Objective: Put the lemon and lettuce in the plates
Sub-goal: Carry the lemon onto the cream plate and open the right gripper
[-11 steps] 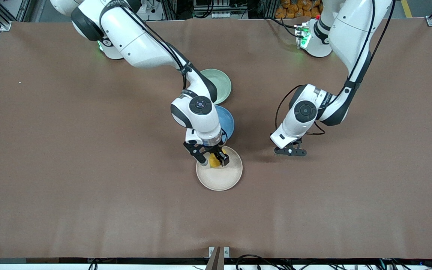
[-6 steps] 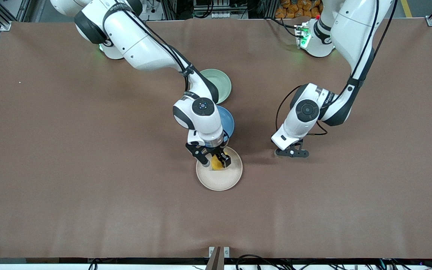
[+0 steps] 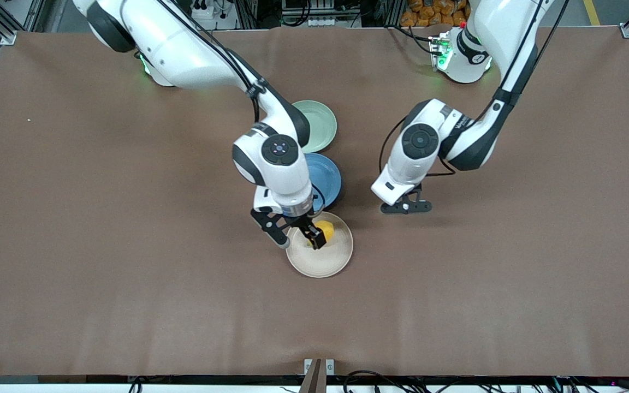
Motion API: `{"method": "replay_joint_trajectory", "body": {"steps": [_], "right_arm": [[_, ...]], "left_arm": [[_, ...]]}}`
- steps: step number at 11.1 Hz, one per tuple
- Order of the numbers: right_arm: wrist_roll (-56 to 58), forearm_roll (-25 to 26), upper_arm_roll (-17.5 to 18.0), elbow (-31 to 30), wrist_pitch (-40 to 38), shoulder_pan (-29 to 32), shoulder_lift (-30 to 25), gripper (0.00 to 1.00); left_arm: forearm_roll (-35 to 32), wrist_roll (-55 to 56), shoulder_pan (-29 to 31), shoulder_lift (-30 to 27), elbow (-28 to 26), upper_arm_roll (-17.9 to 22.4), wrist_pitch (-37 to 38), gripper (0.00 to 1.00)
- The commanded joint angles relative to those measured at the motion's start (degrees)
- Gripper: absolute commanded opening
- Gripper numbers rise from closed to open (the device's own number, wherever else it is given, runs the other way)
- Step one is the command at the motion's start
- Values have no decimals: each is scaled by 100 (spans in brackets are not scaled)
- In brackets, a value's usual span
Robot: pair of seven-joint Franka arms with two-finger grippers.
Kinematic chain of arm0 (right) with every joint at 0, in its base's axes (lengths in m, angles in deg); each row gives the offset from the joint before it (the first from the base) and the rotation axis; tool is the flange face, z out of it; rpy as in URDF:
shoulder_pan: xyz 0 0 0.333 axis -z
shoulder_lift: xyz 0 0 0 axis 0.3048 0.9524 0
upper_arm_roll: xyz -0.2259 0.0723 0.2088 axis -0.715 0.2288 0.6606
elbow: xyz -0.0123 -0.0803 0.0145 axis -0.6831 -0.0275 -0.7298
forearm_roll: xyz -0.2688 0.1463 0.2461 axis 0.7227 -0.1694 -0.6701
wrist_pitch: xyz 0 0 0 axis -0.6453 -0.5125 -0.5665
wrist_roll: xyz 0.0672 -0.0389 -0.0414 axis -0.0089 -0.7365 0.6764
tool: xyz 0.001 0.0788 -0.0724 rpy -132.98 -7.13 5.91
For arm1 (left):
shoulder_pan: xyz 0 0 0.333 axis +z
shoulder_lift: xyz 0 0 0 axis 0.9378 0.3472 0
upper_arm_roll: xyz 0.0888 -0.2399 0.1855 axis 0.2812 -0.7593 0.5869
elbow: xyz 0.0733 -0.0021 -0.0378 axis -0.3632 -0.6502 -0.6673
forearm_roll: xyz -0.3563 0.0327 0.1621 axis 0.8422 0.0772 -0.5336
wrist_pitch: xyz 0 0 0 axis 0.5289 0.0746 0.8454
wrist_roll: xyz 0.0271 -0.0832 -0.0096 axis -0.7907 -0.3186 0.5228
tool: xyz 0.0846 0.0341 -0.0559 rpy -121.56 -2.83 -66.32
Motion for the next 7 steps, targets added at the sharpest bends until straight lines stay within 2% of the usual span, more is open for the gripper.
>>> {"method": "replay_joint_trajectory", "body": {"steps": [1,2,3,5,7], "right_arm": [[1590,-799,344,-1129,-896,865,-1546,100],[2388,-1291,335,-1253,-1439,1120,-1881,100],[3101,-1478,327,-1324,-2036,1392,-2154,100],[4069,-1498,326,-1752,-2638,1797,-2690,100],[5126,-1507,326,-2507,-2771,2184,-3270,100]], "left_arm": [[-24,1004,-220,179,464,-505,364,0],[-6,1329,-508,189,534,-523,442,0],[107,1489,-746,242,535,-532,495,0],[336,1787,-1353,461,535,-524,566,0],[354,2113,-1696,514,544,-524,575,0]]}}
